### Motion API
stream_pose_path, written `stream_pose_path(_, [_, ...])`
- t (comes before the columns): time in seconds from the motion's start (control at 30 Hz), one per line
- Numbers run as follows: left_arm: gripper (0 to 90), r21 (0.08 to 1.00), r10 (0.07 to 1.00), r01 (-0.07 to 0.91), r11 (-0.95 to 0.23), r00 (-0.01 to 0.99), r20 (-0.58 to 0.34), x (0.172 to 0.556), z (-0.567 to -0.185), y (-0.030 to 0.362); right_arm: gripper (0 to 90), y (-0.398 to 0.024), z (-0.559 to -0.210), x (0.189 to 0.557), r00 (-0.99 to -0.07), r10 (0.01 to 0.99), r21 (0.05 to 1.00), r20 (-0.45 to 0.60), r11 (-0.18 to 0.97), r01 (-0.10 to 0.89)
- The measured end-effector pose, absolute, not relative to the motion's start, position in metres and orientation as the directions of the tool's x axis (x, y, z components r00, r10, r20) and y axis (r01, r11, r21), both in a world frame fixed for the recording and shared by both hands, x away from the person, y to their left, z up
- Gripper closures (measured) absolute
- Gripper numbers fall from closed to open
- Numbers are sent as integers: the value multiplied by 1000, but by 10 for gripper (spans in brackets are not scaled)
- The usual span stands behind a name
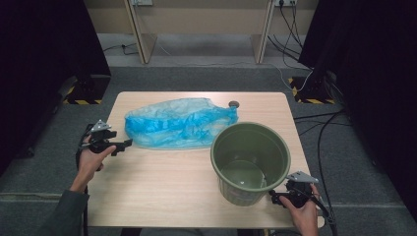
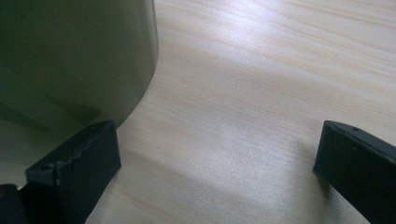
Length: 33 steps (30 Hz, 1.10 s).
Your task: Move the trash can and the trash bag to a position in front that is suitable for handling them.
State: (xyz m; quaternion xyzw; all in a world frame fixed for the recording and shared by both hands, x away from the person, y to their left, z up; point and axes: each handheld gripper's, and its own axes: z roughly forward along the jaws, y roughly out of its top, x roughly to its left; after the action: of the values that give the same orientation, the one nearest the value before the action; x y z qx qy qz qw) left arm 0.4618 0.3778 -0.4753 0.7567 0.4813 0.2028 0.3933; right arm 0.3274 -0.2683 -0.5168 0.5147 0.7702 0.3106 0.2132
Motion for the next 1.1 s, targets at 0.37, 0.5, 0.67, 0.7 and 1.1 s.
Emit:
stream_pose_path(0.37, [148, 782, 897, 587, -209, 433, -85, 511, -466, 370, 3, -268, -517, 328, -381, 925, 698, -10, 279, 660])
stream_pose_path(0.5, [203, 761, 903, 613, -214, 421, -85, 527, -479, 368, 3, -269, -517, 328, -383, 924, 698, -11, 281, 658])
stream_pose_path(0.67, [635, 745, 900, 619, -251, 432, -56, 530, -491, 366, 3, -269, -517, 328, -384, 923, 699, -11, 282, 658])
stream_pose_path(0.7, [635, 744, 902, 619, -254, 429, -49, 529, -494, 366, 3, -269, -517, 328, -384, 923, 699, -11, 282, 658])
stream_pose_path(1.1, [746, 738, 858, 600, -308, 510, -56, 461, -498, 362, 2, -268, -517, 329, -382, 924, 698, -8, 279, 660])
